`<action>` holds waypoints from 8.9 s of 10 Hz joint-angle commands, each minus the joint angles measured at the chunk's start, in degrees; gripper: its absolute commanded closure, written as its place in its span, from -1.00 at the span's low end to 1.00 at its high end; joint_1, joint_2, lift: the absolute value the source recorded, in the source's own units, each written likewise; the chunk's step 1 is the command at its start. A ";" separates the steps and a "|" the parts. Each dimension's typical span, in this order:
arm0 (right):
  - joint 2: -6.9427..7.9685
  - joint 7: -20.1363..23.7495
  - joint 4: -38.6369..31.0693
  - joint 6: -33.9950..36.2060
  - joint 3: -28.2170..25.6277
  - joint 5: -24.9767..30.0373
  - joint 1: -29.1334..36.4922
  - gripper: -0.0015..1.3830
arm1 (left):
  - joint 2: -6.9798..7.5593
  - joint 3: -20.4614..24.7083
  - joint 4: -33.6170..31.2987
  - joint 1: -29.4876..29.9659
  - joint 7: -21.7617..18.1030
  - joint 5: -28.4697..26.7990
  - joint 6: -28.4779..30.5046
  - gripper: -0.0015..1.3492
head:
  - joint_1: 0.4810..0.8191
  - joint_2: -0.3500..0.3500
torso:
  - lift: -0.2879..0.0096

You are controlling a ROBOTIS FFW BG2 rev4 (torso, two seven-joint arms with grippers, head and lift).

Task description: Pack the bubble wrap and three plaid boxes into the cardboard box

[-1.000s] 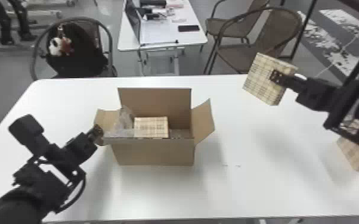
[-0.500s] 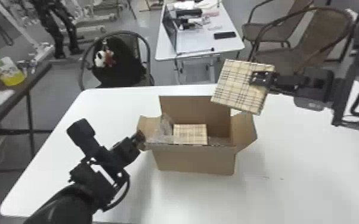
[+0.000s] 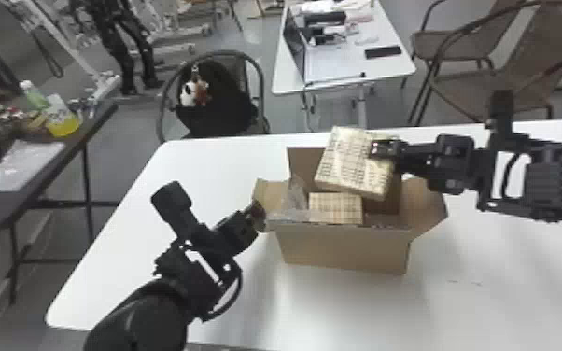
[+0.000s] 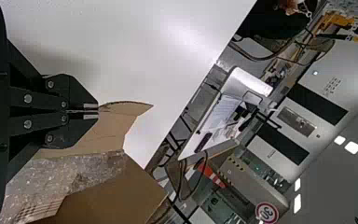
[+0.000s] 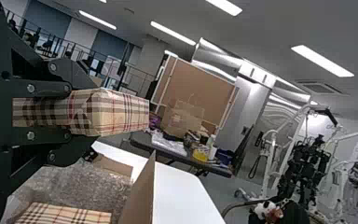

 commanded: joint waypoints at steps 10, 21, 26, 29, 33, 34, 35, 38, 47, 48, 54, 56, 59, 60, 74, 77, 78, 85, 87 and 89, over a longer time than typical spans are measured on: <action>0.25 5.71 -8.88 -4.03 -11.48 13.29 5.04 -0.49 | -0.15 -0.49 0.33 0.11 0.44 1.51 -0.71 0.81 | 0.12 0.74 | -0.06; 7.99 0.79 -53.35 -44.02 -31.96 61.99 54.08 -0.39 | -0.15 0.74 0.06 2.22 0.26 3.09 -2.64 0.81 | 0.27 0.07 | -0.06; 12.08 -10.99 -43.77 -66.35 -43.56 65.06 63.84 -0.37 | -0.15 1.36 0.06 2.75 -0.18 3.27 -2.64 0.81 | 0.27 -0.33 | -0.06; 12.08 -12.66 -36.13 -68.46 -51.03 64.45 57.78 -0.29 | -0.15 1.27 0.06 2.75 -0.18 3.27 -2.64 0.81 | 0.27 -0.65 | -0.06; 10.19 -9.32 -29.62 -67.14 -47.34 63.22 52.41 -0.29 | -0.15 1.18 0.06 2.75 -0.35 3.18 -2.64 0.81 | 0.27 -0.75 | -0.06; 10.36 -9.32 -28.48 -67.14 -46.99 63.22 51.89 -0.29 | -0.15 1.53 0.06 2.93 -0.61 3.09 -2.64 0.81 | 0.27 -0.70 | -0.06; 10.27 -9.23 -27.25 -67.14 -46.90 63.57 51.36 -0.29 | -0.15 1.71 0.06 3.10 -0.88 2.92 -2.64 0.81 | 0.27 -0.66 | -0.06; 7.73 -8.09 -21.62 -67.14 -46.02 64.53 46.53 -0.28 | -0.15 1.62 0.06 2.93 -1.05 2.83 -2.64 0.81 | 0.27 -0.64 | -0.06; 6.32 -12.66 -20.83 -65.03 -44.79 61.99 45.29 0.47 | -0.15 2.06 0.06 3.19 -1.76 2.39 -2.64 0.81 | 0.27 -0.67 | -0.06; 6.23 -12.66 -26.72 -59.23 -42.95 56.36 46.70 0.47 | -0.15 2.15 0.06 3.19 -1.85 2.39 -2.55 0.81 | 0.27 -0.67 | -0.06; -12.05 -16.61 -41.05 3.44 -25.11 1.43 19.63 0.47 | -0.15 0.92 0.50 1.08 -1.85 -0.07 -0.88 0.81 | 0.16 0.13 | -0.06; -12.05 -11.25 -24.09 2.91 -11.66 -5.16 11.98 0.47 | -0.15 0.83 0.50 0.90 -1.76 -0.07 -0.80 0.81 | 0.10 0.36 | -0.06; -7.13 13.71 3.95 -5.09 6.10 6.09 -1.02 0.47 | -0.15 0.13 0.94 0.38 -1.67 -0.25 -0.80 0.81 | 0.23 0.63 | -0.06; -4.40 20.92 12.30 -8.87 11.02 9.08 -4.80 0.47 | -0.15 0.04 1.03 0.29 -1.67 -0.25 -0.80 0.81 | 0.26 0.66 | -0.06; -5.28 9.23 -40.08 -10.36 -23.79 43.44 22.27 -0.43 | -0.15 -0.66 1.73 0.47 -1.49 1.51 -2.47 0.81 | -0.04 0.36 | -0.06; 2.19 2.55 -46.50 -32.86 -28.97 59.35 44.42 -0.43 | -0.15 0.04 1.73 1.43 -1.67 1.69 -3.08 0.81 | 0.27 0.14 | -0.06; 4.56 2.63 -44.21 -41.48 -29.50 61.81 48.63 -0.43 | -0.15 0.22 1.73 1.70 -1.76 1.69 -3.08 0.81 | 0.27 0.08 | -0.06; 7.64 -1.50 -39.82 -60.02 -29.50 66.20 54.26 -0.43 | -0.15 0.83 1.38 2.57 4.92 0.28 -12.92 0.81 | 0.27 0.03 | -0.06; 7.64 -1.50 -39.91 -59.41 -29.50 66.29 54.17 -0.43 | -0.15 -0.75 1.29 5.74 16.17 -1.48 -27.95 0.81 | 0.27 0.21 | -0.06; 7.64 -1.50 -39.91 -59.05 -29.50 66.20 54.17 -0.43 | -0.15 -4.35 1.73 9.34 28.04 -5.26 -45.09 0.81 | 0.27 0.44 | -0.06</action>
